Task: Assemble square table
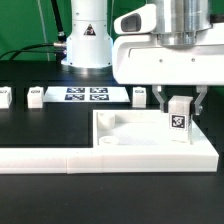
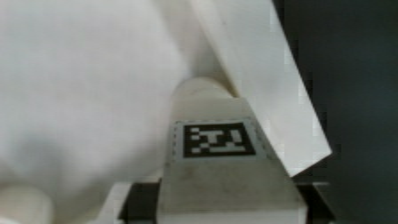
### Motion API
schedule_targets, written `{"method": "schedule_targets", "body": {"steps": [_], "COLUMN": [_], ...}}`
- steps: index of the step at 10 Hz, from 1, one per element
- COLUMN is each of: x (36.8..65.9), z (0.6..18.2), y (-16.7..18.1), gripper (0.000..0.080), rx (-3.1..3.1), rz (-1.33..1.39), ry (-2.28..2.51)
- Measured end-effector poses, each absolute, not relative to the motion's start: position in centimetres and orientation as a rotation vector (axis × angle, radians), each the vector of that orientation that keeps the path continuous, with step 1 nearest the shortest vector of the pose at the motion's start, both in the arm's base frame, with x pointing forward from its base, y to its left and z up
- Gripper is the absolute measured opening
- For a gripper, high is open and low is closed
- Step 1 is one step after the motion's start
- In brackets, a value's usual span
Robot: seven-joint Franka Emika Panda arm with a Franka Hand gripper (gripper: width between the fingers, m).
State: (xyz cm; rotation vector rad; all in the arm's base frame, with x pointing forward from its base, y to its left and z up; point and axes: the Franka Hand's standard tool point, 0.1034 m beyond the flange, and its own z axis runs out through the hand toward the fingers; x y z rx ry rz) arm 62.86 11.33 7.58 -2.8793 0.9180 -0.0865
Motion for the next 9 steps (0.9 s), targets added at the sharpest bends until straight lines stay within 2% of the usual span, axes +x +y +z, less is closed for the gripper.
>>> {"method": "schedule_targets", "body": {"steps": [5,9], "x": [62.57,62.51], "z": [7.34,7.32], "y": [11.4,11.55], "gripper": [0.0294,0.03], "rx": [-2.527,-2.382], "rz": [-0.015,0.012], "ry": [1.622,1.817]}}
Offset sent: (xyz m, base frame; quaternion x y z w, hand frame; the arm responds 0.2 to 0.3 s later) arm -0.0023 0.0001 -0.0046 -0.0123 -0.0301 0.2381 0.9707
